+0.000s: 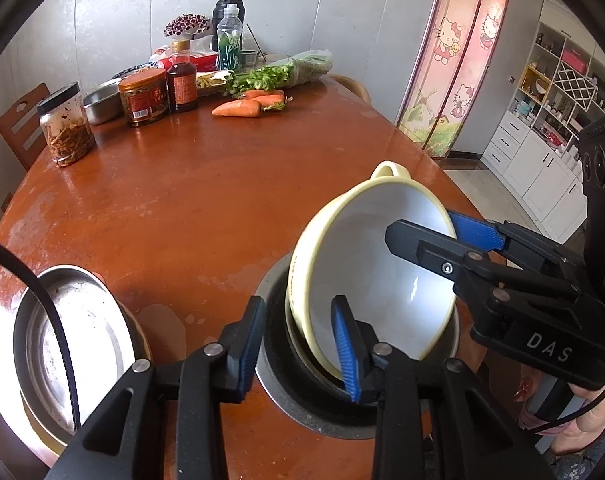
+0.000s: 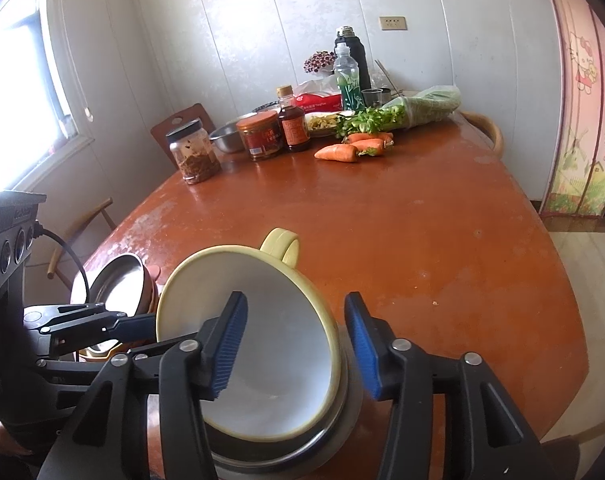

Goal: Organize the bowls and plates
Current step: 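Open the right gripper to release the cream bowl into the steel bowls, then close both grippers on opposite rims of the nested bowl stack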

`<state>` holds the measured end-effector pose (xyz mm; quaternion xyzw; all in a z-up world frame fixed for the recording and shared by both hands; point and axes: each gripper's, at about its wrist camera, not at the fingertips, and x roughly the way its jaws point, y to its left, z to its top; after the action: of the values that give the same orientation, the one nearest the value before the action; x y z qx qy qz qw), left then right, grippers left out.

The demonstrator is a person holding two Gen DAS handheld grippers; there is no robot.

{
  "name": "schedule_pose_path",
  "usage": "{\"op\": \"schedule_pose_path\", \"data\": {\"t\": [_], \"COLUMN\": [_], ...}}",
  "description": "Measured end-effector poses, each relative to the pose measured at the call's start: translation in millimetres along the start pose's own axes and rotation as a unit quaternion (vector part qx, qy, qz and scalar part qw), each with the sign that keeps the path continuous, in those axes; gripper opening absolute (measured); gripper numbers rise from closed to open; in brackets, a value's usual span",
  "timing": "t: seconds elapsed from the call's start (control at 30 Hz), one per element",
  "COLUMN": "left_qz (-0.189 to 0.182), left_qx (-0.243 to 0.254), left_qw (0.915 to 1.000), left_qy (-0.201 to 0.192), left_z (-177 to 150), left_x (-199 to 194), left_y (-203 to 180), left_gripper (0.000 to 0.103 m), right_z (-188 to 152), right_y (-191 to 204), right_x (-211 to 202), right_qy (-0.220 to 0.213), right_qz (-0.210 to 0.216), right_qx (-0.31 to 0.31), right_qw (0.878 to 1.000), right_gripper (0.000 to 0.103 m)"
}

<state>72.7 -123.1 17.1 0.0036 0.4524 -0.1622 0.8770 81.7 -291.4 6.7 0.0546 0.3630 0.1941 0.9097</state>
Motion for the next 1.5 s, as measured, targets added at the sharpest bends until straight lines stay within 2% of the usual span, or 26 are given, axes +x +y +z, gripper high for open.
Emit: {"op": "schedule_pose_path", "data": {"t": [0.2, 0.3, 0.6, 0.9, 1.2, 1.33, 1.5], "left_qz": [0.004, 0.006, 0.008, 0.017, 0.011, 0.007, -0.007], "left_qx": [0.003, 0.002, -0.001, -0.005, -0.012, -0.015, -0.022], "left_qw": [1.0, 0.9999, 0.9997, 0.9991, 0.9991, 0.9993, 0.9997], "left_qy": [-0.006, -0.012, -0.025, -0.039, -0.039, -0.034, -0.011], "left_z": [0, 0, 0, 1, -3, -7, -12], "left_x": [-5, -8, -16, -27, -39, -41, -34], "left_y": [0, 1, 3, 8, 12, 12, 13], "left_gripper": [0.039, 0.043, 0.051, 0.066, 0.073, 0.078, 0.08], "right_z": [1, 2, 5, 6, 8, 5, -3], "right_y": [-2, -2, -4, -6, -11, -13, -18], "right_x": [-3, -5, -9, -17, -39, -45, -46], "right_qy": [-0.005, -0.008, -0.018, -0.029, -0.05, -0.047, -0.037], "right_qz": [0.002, 0.001, 0.0, -0.018, -0.023, -0.026, -0.029], "right_qx": [0.008, 0.009, 0.018, 0.016, 0.024, 0.025, 0.036], "right_qw": [1.0, 1.0, 1.0, 0.999, 0.998, 0.998, 0.998], "right_gripper": [0.058, 0.064, 0.068, 0.074, 0.078, 0.079, 0.079]}}
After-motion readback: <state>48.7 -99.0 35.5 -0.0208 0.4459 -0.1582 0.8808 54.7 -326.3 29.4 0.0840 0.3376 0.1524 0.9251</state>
